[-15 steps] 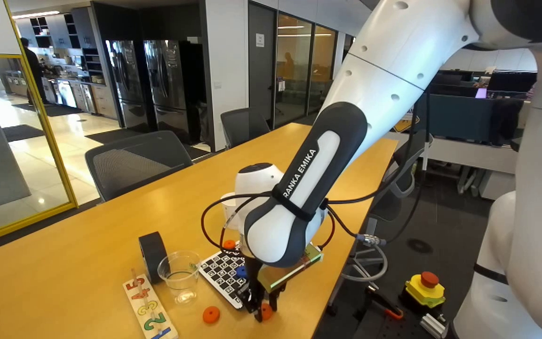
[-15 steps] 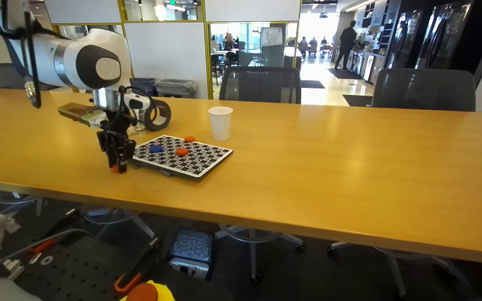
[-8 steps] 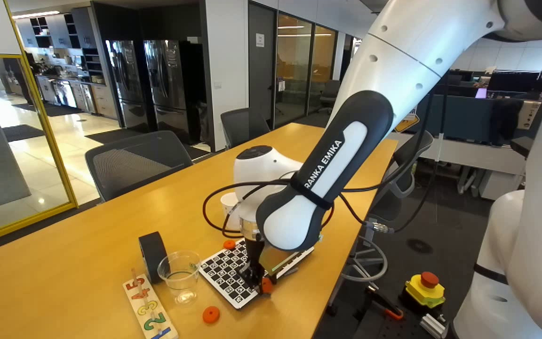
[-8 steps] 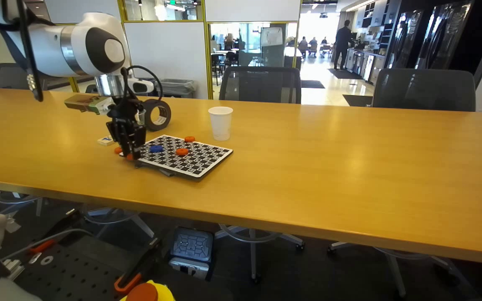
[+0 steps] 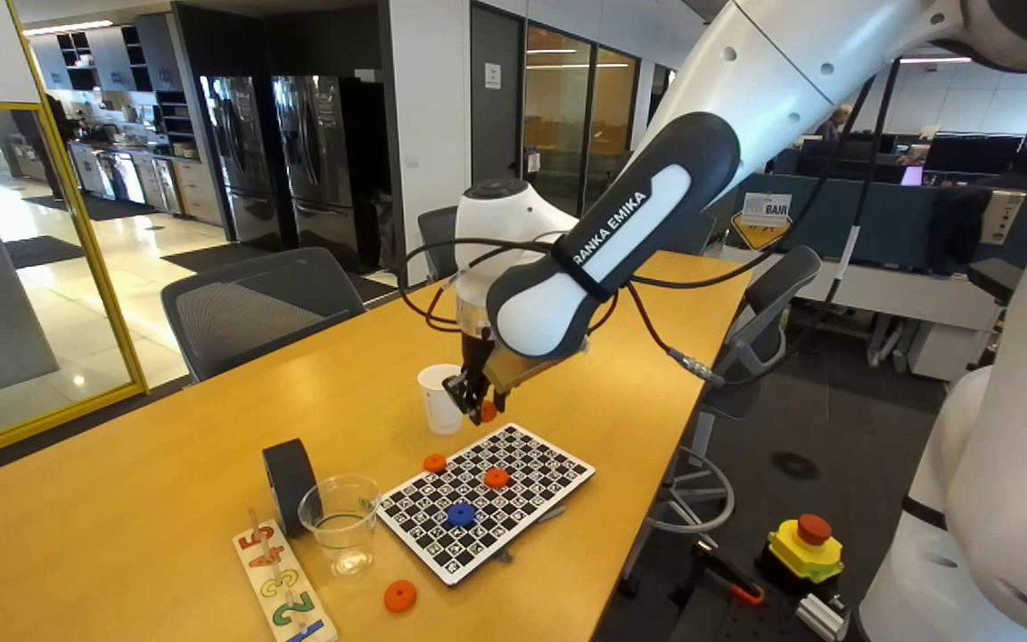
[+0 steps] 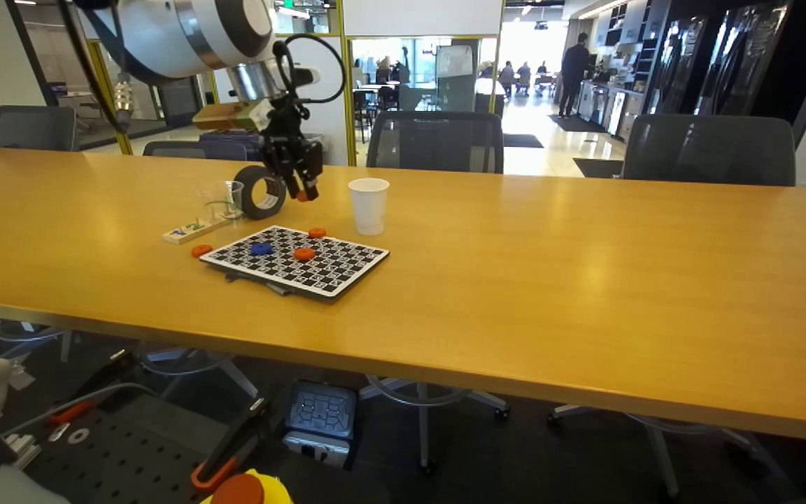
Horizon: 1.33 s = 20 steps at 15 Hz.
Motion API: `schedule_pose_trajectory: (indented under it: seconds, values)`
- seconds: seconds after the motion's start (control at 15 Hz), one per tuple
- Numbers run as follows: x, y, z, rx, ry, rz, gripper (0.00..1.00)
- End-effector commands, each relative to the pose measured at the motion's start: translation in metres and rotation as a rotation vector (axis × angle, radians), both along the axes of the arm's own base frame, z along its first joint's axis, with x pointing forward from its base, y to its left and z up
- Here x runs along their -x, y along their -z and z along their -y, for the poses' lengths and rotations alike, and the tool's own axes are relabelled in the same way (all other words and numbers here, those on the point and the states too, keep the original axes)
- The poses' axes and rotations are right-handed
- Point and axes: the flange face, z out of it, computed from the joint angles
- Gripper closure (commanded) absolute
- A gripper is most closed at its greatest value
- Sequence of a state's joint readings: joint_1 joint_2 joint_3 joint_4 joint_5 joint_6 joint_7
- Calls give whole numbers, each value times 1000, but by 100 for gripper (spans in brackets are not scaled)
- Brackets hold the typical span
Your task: Put the orange rings in the white cup, then put the blue ring in the plastic clear cup.
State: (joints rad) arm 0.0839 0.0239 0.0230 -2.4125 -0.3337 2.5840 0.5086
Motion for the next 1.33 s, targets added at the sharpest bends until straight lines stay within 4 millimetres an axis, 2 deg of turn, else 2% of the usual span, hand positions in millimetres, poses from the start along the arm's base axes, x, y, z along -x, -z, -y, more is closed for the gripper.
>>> schedule_pose_trajectory:
  seconds: [0.0, 0.27, 0.6, 0.87, 1.27]
  values:
    - [-61, -14, 35, -6, -19, 60, 78]
    - [-114, -12, 64, -56, -56, 79, 78]
    - [-156, 0, 80, -117, -98, 76, 78]
    - [-169, 1, 85, -134, -117, 68, 78]
    - [-169, -7, 79, -164, -158, 10, 78]
